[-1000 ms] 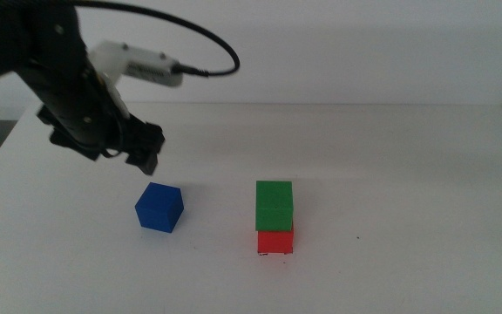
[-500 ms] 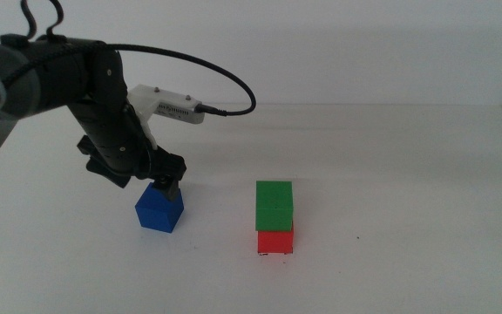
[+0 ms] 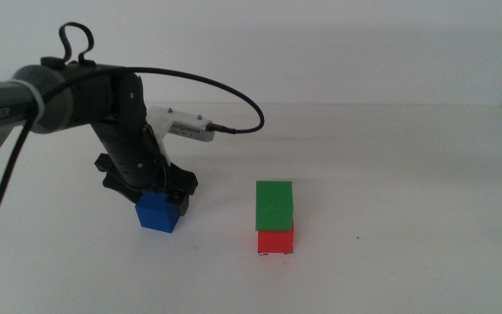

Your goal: Stack red cubes first, then green, then blue cubes in a specific spot.

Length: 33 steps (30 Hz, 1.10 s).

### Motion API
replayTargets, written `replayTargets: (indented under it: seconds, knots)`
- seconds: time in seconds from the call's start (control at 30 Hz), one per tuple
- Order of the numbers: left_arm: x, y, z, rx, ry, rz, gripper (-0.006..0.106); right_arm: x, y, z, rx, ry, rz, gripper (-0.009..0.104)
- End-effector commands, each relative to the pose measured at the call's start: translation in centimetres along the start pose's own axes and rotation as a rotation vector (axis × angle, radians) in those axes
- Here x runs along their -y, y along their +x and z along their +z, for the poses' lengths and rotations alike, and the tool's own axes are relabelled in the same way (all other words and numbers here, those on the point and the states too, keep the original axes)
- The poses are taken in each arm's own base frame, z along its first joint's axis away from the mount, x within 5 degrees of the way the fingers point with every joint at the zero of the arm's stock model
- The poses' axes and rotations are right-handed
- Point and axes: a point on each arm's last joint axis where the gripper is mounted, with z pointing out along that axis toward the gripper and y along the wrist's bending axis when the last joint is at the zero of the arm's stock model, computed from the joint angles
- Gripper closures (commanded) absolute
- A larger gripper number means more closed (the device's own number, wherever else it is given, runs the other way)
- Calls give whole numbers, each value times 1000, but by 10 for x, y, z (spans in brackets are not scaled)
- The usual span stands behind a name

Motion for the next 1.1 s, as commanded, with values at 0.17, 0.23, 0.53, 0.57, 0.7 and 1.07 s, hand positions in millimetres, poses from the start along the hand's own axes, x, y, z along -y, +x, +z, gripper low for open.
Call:
replayTargets:
  seconds: [0.17,0.23,0.53,0.57,0.7,1.07]
  knots:
    - [0,-2,15,-16,7,-18,11,1,1,-1,9,11,-8,2]
    - [0,-3,17,-14,7,-18,16,1,1,-1,9,11,-8,2]
    - [4,-1,-24,65,10,-140,102,1,1,-1,9,11,-8,2]
    - [8,0,-36,90,14,-166,102,1,1,-1,9,11,-8,2]
    - [36,2,-90,204,-48,-223,102,1,1,-1,9,11,-8,2]
    - [138,-20,-156,254,14,-349,102,1,1,-1,9,11,-8,2]
